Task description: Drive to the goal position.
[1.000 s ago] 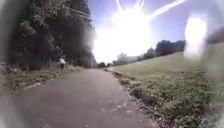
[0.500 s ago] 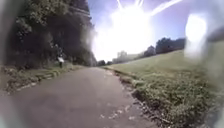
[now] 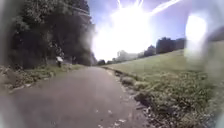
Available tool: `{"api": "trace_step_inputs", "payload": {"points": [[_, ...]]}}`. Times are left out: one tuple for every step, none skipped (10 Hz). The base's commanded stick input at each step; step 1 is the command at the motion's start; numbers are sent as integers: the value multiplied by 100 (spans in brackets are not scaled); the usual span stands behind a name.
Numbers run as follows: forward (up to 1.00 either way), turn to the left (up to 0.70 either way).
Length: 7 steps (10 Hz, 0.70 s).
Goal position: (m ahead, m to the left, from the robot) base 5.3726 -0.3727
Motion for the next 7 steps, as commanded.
{"api": "trace_step_inputs", "payload": {"points": [[45, 27], [45, 27], [45, 27], [45, 27], [45, 27], [45, 27], [45, 11]]}}
